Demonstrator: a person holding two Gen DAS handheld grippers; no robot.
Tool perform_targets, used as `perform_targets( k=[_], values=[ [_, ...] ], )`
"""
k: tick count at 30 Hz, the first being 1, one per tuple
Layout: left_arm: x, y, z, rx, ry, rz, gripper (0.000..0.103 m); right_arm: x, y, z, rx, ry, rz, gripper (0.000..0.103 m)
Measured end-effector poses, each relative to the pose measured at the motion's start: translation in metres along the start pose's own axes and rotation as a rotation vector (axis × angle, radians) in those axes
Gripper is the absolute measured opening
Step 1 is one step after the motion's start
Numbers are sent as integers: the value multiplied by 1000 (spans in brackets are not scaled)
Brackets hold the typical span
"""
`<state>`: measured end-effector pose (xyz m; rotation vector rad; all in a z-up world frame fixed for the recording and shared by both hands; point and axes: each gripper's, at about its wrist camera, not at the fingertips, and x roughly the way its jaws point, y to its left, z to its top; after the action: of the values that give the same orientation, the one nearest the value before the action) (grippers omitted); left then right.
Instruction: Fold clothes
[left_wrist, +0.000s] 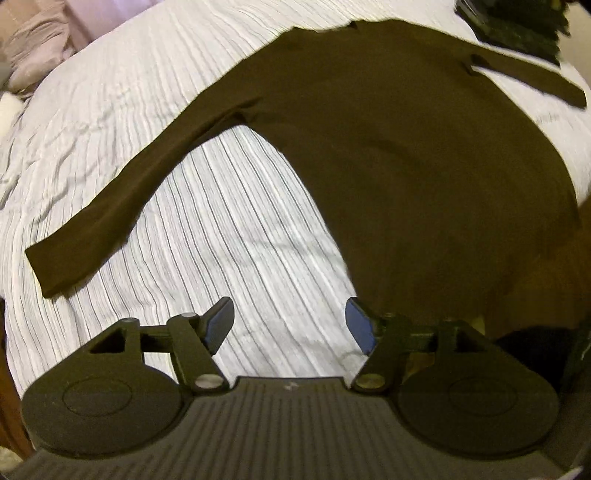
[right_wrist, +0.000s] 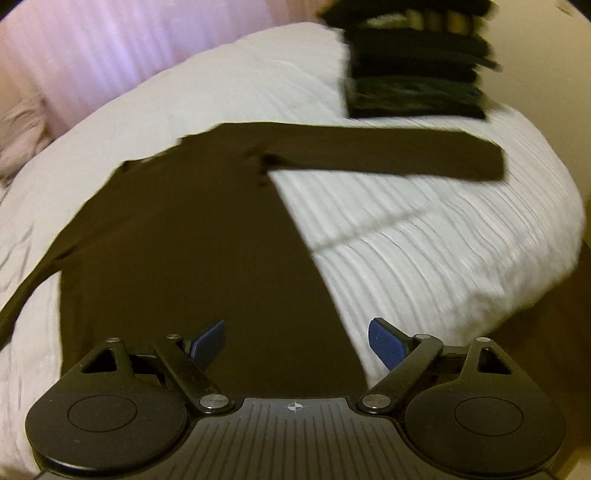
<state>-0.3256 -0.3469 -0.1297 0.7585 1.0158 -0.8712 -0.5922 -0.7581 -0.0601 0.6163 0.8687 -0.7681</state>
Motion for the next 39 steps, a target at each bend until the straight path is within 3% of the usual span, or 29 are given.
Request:
perform_targets(
  k=[10,19,26,39],
  values=[
    [-12,-27,9,-85,-31,-3,65,9,46,32,-263,13,131,87],
    [-20,-18,41,-296,-74,-39,67,26,67,37,-316,159,108,87],
    [-23,-31,61,-223,-92,-20,76,19,83,34,-422,223,108,87],
    [-21,-32,49,-210,-70,-9,79,17,88,22,-425,253,95,87]
  ],
)
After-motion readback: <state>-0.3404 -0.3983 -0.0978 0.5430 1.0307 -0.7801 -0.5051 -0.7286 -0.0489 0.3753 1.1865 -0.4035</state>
